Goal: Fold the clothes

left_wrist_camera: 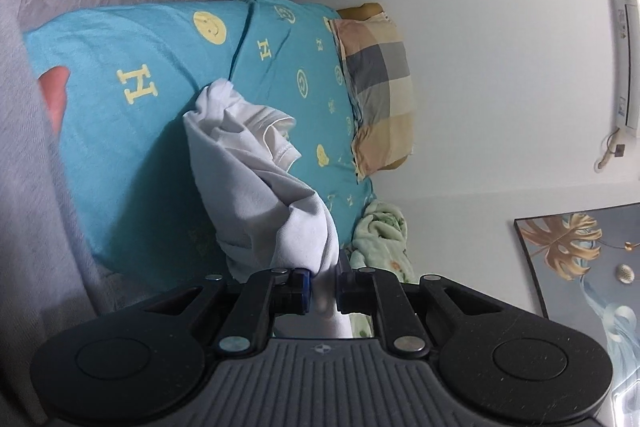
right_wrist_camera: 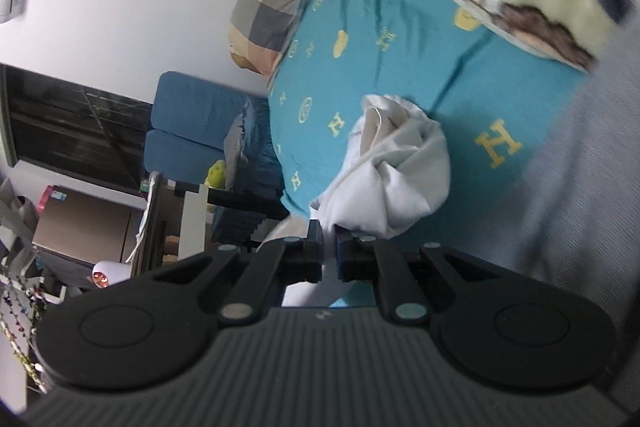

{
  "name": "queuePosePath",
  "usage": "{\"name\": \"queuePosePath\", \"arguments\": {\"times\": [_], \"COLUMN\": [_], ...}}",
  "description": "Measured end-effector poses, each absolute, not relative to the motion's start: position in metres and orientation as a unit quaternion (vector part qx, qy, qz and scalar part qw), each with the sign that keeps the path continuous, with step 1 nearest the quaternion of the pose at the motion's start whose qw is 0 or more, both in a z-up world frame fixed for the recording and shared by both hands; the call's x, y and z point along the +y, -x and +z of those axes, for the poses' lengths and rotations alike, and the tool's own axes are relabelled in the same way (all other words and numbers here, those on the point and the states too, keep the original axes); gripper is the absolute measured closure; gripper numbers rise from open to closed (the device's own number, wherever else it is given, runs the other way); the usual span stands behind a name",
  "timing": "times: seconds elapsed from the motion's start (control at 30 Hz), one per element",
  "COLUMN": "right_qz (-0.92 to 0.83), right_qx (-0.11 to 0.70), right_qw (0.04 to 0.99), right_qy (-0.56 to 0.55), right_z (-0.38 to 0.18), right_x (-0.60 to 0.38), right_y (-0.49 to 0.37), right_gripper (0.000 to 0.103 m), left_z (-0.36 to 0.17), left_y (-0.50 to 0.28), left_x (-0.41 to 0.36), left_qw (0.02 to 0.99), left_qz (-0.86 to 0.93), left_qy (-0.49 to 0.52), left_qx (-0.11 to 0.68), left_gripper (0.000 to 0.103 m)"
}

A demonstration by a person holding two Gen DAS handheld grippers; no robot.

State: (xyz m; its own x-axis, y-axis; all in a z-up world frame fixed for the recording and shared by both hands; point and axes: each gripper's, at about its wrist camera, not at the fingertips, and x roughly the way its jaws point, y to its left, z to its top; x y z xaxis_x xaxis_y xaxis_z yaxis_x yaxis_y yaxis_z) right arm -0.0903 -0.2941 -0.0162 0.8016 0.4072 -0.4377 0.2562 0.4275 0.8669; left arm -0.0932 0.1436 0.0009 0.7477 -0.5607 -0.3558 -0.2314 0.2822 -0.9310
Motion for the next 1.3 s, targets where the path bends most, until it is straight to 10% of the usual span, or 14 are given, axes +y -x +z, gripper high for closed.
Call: {"name": "queuePosePath", "arguments": {"times": [1.3], "right_qz": [0.027], "right_qx": [0.402], "right_qw": [0.755], "right_qy": [-0.518], "right_z": [-0.134], "right_x": [-0.299], "right_y": [-0.179], "right_gripper": [0.090], "left_z": [-0.100], "left_y": [-0.185], "left_x": [0.115], "left_qw": [0.803], "left_qz": [-0.075], "left_qy": [0.431], "left_qx": [0.405], "left_gripper": [0.082]}}
